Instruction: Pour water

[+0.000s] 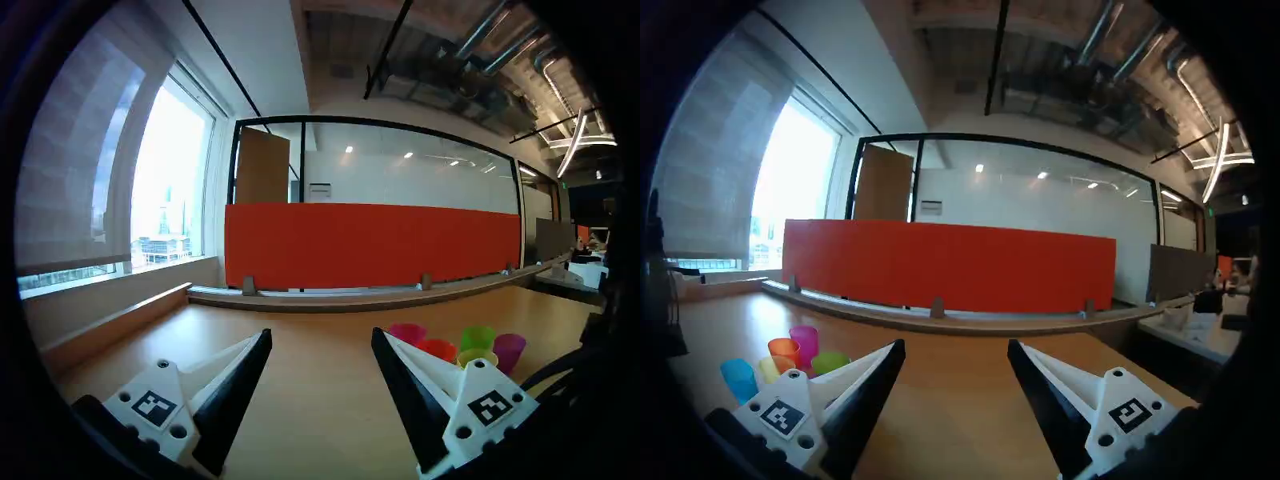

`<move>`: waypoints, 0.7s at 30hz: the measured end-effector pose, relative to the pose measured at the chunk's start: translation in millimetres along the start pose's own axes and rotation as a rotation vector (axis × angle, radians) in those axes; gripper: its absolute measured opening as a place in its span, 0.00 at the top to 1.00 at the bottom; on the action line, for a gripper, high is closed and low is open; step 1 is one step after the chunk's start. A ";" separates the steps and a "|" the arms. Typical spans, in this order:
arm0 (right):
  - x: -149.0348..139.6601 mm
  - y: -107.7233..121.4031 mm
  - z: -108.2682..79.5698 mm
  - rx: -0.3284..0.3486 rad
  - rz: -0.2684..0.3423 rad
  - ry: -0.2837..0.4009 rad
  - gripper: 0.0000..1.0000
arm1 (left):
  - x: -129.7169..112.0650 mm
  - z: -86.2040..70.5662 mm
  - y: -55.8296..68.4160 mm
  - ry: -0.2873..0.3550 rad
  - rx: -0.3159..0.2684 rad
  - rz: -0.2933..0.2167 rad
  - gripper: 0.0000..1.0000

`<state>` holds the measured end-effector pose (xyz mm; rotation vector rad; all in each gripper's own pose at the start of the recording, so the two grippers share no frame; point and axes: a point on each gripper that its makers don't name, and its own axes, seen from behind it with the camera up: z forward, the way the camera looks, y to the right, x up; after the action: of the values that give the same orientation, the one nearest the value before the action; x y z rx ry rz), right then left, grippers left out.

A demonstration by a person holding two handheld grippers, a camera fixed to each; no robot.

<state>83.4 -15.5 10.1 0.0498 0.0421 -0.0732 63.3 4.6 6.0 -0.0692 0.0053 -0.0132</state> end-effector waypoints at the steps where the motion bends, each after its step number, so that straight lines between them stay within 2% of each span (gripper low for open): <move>1: 3.9 0.3 0.9 0.000 -0.001 0.000 0.01 | 3.7 0.8 -0.1 0.000 -0.001 0.002 0.08; 9: 34.1 4.0 11.8 -0.005 0.011 -0.019 0.00 | 40.8 11.2 0.2 0.003 -0.014 0.016 0.08; 18: 67.1 13.3 25.4 -0.009 0.084 -0.030 0.01 | 71.6 29.2 1.8 -0.015 -0.034 -0.016 0.08; 21: 78.3 15.1 29.9 -0.005 0.100 -0.026 0.01 | 85.1 33.4 1.5 -0.012 -0.040 -0.012 0.08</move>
<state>163.7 -7.7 37.2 0.0456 0.0141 0.0260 148.6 7.3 38.8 -0.1091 -0.0067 -0.0247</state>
